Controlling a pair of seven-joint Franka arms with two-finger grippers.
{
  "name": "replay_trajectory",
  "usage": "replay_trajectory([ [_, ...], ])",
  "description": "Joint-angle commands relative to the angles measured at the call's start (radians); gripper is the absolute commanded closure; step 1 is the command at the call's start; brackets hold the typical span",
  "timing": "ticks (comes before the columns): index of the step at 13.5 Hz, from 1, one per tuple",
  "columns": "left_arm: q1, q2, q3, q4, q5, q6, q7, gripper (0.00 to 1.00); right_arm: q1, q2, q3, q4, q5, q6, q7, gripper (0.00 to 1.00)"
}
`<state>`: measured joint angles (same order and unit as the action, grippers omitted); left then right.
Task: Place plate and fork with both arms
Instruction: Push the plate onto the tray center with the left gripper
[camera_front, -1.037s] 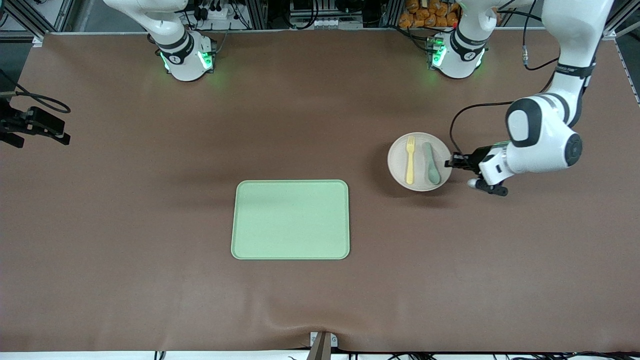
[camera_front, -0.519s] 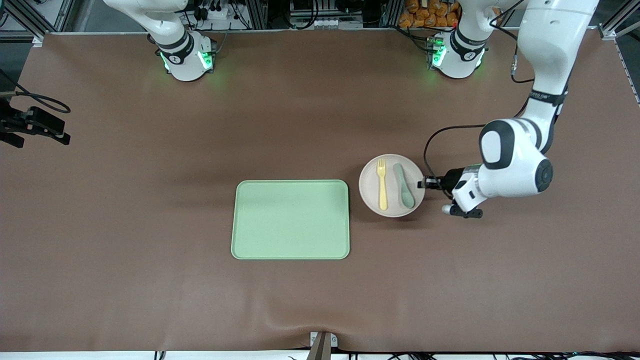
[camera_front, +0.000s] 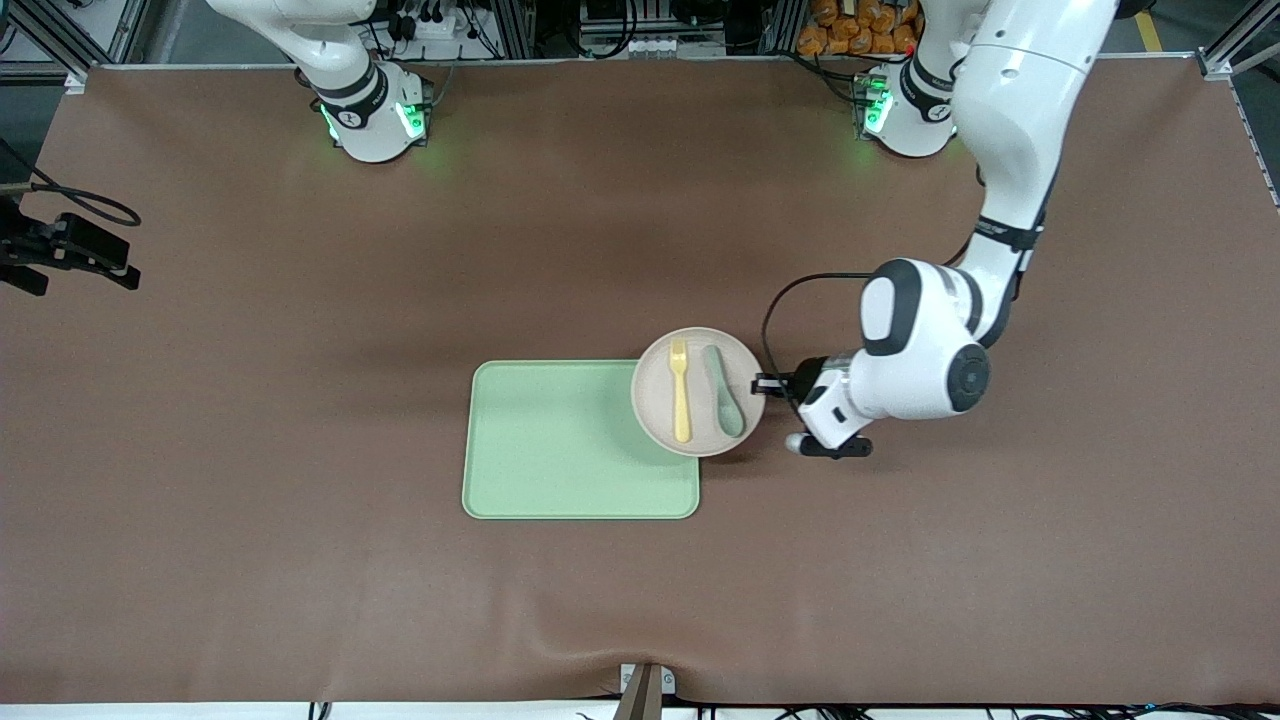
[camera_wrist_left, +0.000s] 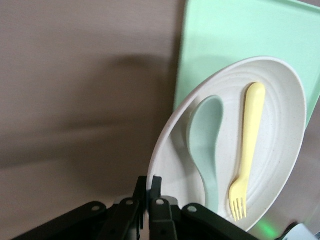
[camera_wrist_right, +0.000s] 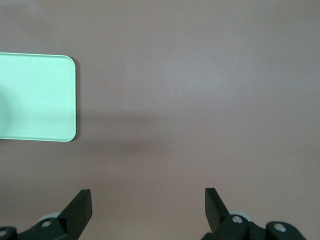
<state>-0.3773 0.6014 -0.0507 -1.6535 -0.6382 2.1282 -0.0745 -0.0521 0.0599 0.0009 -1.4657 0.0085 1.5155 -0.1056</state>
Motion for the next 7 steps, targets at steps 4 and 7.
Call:
replay_trajectory([
  [4, -0.121, 0.152, 0.011, 0.202, -0.011, 0.084, -0.185, 1.00, 0.000, 0.000, 0.001, 0.010, 0.018, -0.002, -0.003, 0.00],
  [7, -0.155, 0.225, 0.011, 0.282, -0.012, 0.139, -0.212, 1.00, 0.012, 0.003, 0.002, 0.011, 0.019, 0.005, -0.002, 0.00],
])
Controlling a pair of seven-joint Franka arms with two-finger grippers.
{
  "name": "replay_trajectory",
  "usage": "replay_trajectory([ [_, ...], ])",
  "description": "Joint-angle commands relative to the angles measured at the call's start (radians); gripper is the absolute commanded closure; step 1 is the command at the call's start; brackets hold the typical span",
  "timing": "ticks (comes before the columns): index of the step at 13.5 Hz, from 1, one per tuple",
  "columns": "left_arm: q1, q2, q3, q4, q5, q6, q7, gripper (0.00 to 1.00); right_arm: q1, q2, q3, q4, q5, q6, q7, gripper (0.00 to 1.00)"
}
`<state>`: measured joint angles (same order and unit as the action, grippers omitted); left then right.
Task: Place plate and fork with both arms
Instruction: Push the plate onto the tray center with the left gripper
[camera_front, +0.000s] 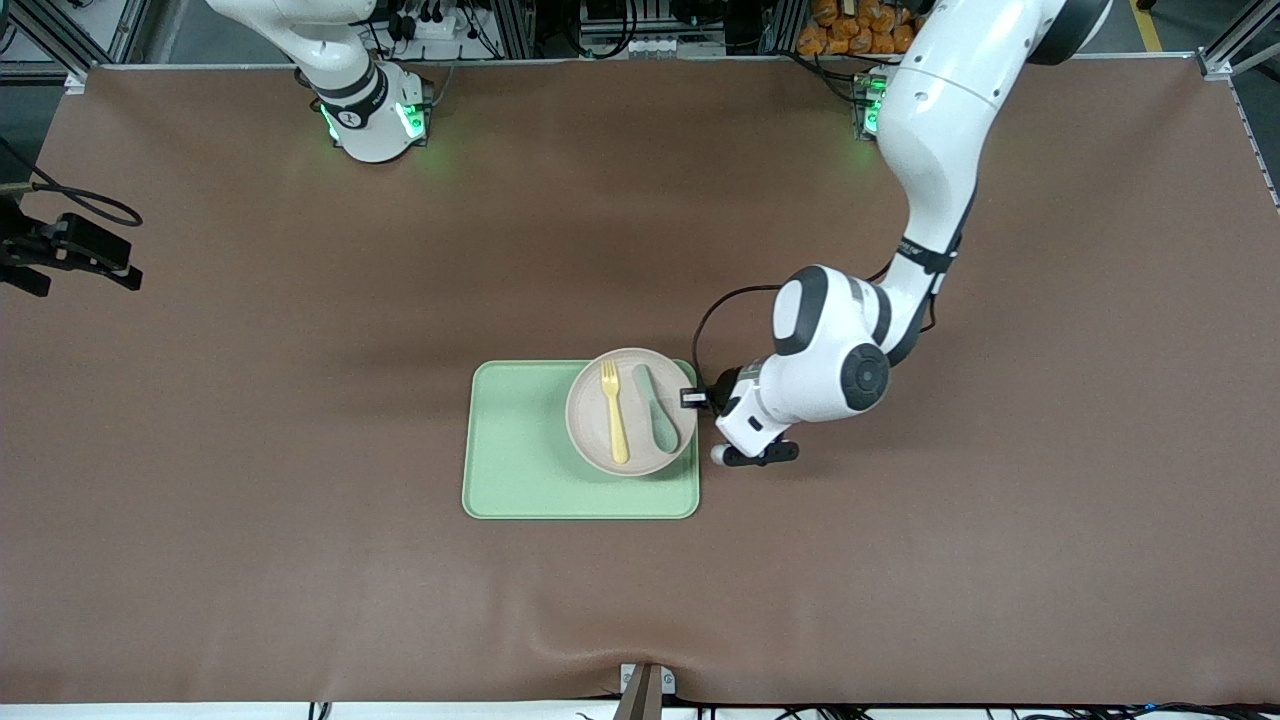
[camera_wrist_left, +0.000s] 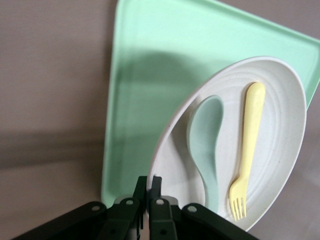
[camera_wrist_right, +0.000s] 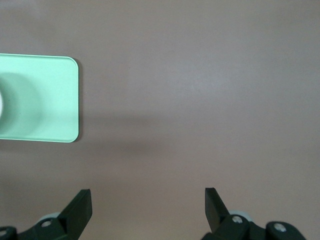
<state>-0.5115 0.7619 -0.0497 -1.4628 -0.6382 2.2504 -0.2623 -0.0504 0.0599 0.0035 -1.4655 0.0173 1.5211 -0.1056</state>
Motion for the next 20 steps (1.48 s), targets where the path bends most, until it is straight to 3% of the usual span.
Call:
replay_trajectory([
  [1, -0.033, 0.088, 0.010, 0.114, -0.012, 0.044, -0.028, 1.00, 0.024, 0.005, 0.000, 0.011, 0.009, -0.001, -0.002, 0.00],
  [4, -0.051, 0.145, 0.010, 0.157, -0.014, 0.119, -0.021, 1.00, 0.055, 0.006, 0.000, 0.013, 0.010, 0.002, 0.000, 0.00],
  [12, -0.116, 0.201, 0.008, 0.156, -0.011, 0.146, 0.008, 1.00, 0.187, 0.109, 0.000, 0.013, 0.009, 0.037, -0.006, 0.00],
  [13, -0.111, 0.201, 0.010, 0.156, -0.011, 0.146, 0.014, 0.96, 0.187, 0.116, 0.000, 0.013, 0.009, 0.063, -0.006, 0.00],
  [14, -0.107, 0.200, 0.013, 0.156, -0.011, 0.146, 0.027, 0.81, 0.188, 0.124, 0.000, 0.013, 0.009, 0.092, -0.008, 0.00],
  [15, -0.104, 0.201, 0.016, 0.159, -0.011, 0.146, 0.038, 0.78, 0.188, 0.130, 0.000, 0.013, 0.009, 0.111, -0.006, 0.00],
  [16, -0.104, 0.201, 0.024, 0.160, -0.011, 0.147, 0.038, 0.62, 0.188, 0.136, 0.001, 0.014, 0.010, 0.120, -0.009, 0.00],
  [17, -0.104, 0.198, 0.027, 0.168, -0.011, 0.153, 0.026, 0.30, 0.191, 0.146, 0.003, 0.013, 0.016, 0.134, -0.009, 0.00],
  [18, -0.104, 0.189, 0.027, 0.168, -0.011, 0.155, 0.015, 0.06, 0.205, 0.153, 0.001, 0.013, 0.036, 0.166, -0.008, 0.00],
  [19, -0.105, 0.171, 0.028, 0.168, -0.009, 0.153, -0.026, 0.00, 0.222, 0.164, 0.000, 0.013, 0.065, 0.215, -0.005, 0.00],
  [20, -0.105, 0.156, 0.034, 0.168, -0.002, 0.146, -0.072, 0.00, 0.234, 0.187, 0.000, 0.013, 0.085, 0.243, 0.001, 0.32],
])
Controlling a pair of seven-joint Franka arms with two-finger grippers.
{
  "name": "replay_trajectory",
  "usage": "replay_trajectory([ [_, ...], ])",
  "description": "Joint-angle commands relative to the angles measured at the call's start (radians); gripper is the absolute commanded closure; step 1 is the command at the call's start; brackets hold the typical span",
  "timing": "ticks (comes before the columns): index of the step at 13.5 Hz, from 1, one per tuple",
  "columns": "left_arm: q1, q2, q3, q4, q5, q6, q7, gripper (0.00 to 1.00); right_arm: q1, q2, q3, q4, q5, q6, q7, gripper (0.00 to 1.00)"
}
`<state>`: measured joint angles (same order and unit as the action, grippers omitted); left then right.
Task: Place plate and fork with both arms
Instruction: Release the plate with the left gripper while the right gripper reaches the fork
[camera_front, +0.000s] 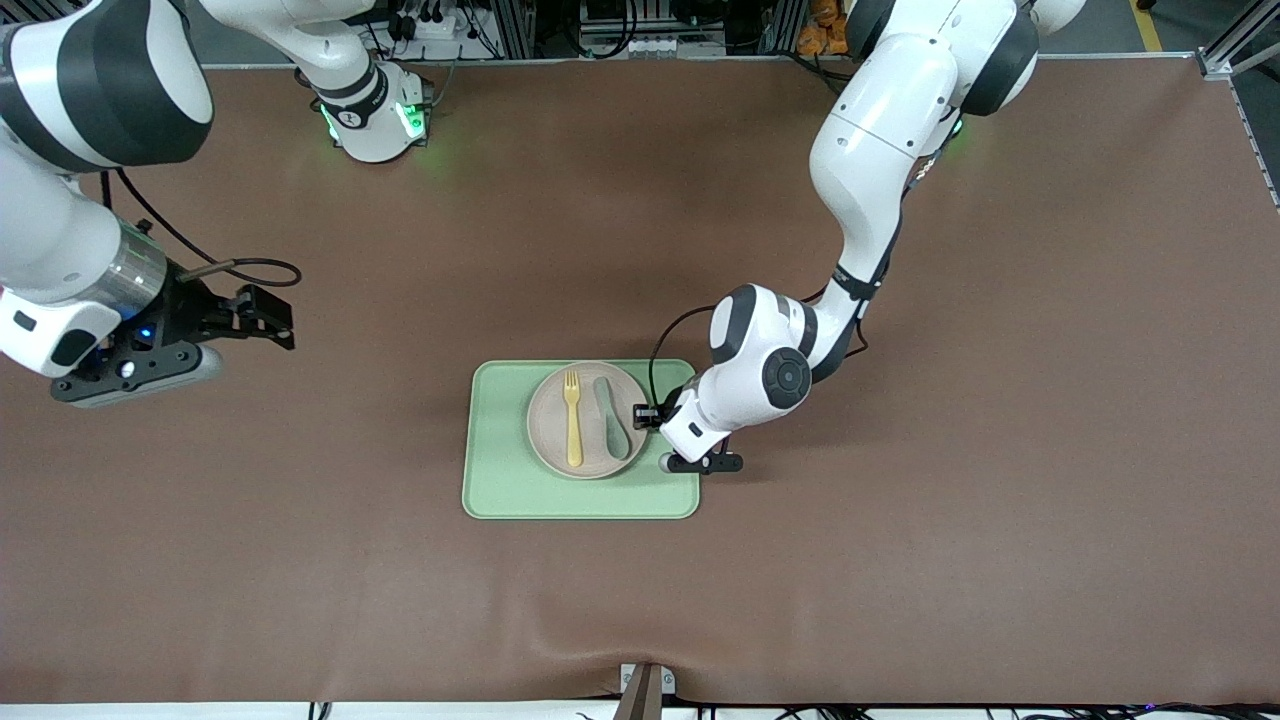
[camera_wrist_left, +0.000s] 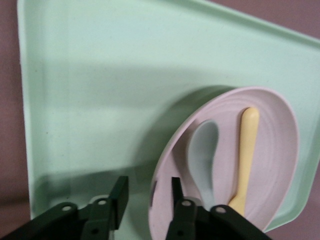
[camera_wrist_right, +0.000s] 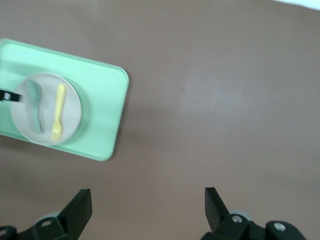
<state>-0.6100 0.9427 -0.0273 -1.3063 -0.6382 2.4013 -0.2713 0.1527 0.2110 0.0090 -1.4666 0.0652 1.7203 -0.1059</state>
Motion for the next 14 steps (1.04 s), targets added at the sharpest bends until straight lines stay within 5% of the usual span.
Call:
replay_trajectory([
  [1, -0.010, -0.053, 0.023, 0.010, 0.002, -0.008, -0.092, 0.00, 0.050, 0.059, -0.006, 0.014, 0.041, 0.067, 0.002, 0.41],
  [4, -0.005, -0.139, 0.059, 0.009, 0.046, -0.079, -0.114, 0.00, 0.111, 0.111, -0.006, 0.014, 0.039, 0.145, 0.002, 0.35],
  [8, 0.015, -0.266, 0.154, 0.007, 0.251, -0.243, -0.105, 0.00, 0.142, 0.157, -0.006, 0.012, 0.041, 0.150, 0.003, 0.33],
  [14, 0.124, -0.343, 0.156, -0.007, 0.423, -0.364, -0.014, 0.00, 0.231, 0.321, -0.006, 0.006, 0.041, 0.249, 0.107, 0.34],
])
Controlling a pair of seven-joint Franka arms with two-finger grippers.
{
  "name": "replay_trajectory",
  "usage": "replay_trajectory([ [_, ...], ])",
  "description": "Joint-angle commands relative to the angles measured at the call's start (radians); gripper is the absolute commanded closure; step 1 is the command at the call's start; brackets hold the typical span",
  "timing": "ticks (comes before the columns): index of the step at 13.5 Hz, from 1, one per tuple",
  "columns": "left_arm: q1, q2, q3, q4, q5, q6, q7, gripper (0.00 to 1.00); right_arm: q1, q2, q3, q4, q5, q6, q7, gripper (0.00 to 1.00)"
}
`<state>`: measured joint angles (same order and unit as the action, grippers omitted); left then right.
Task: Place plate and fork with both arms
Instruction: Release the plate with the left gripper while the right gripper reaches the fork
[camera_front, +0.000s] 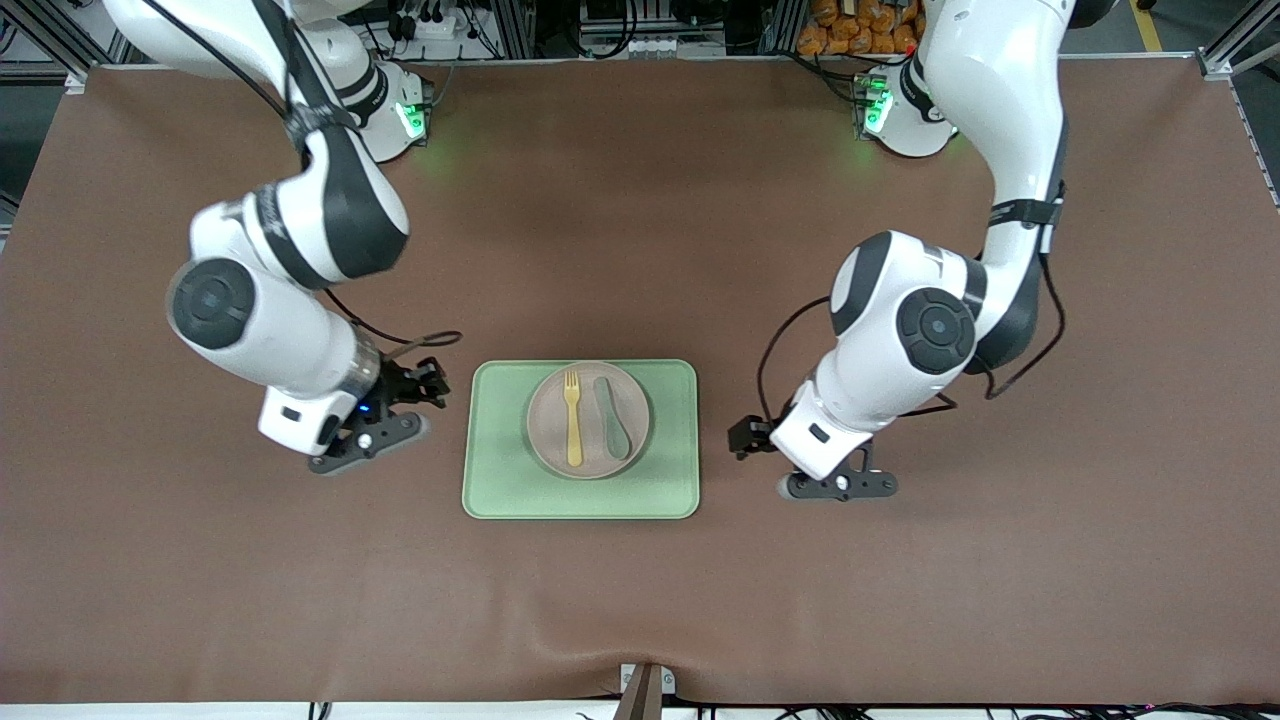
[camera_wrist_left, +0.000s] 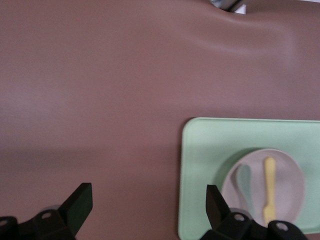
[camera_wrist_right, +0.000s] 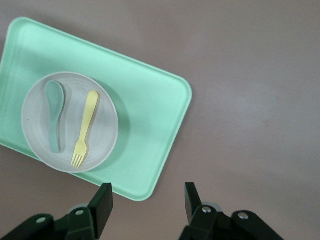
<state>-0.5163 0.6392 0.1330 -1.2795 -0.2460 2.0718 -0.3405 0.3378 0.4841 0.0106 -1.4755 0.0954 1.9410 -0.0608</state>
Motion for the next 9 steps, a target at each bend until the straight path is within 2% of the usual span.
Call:
replay_trajectory([
  [1, 0.062, -0.048, -0.004, -0.035, 0.031, -0.050, 0.108, 0.00, 0.069, 0.069, -0.008, 0.015, 0.010, 0.045, 0.112, 0.34],
  [4, 0.136, -0.071, -0.009, -0.035, 0.037, -0.107, 0.202, 0.00, 0.121, 0.138, -0.009, 0.014, 0.000, 0.098, 0.215, 0.34],
  [6, 0.182, -0.091, -0.025, -0.035, 0.117, -0.148, 0.212, 0.00, 0.139, 0.171, -0.009, 0.012, -0.005, 0.137, 0.275, 0.35],
  [7, 0.259, -0.099, -0.106, -0.035, 0.146, -0.177, 0.236, 0.00, 0.141, 0.183, -0.009, 0.012, -0.005, 0.156, 0.295, 0.35],
  [9, 0.454, -0.130, -0.312, -0.038, 0.213, -0.226, 0.247, 0.00, 0.150, 0.203, -0.009, 0.012, -0.002, 0.183, 0.314, 0.35],
])
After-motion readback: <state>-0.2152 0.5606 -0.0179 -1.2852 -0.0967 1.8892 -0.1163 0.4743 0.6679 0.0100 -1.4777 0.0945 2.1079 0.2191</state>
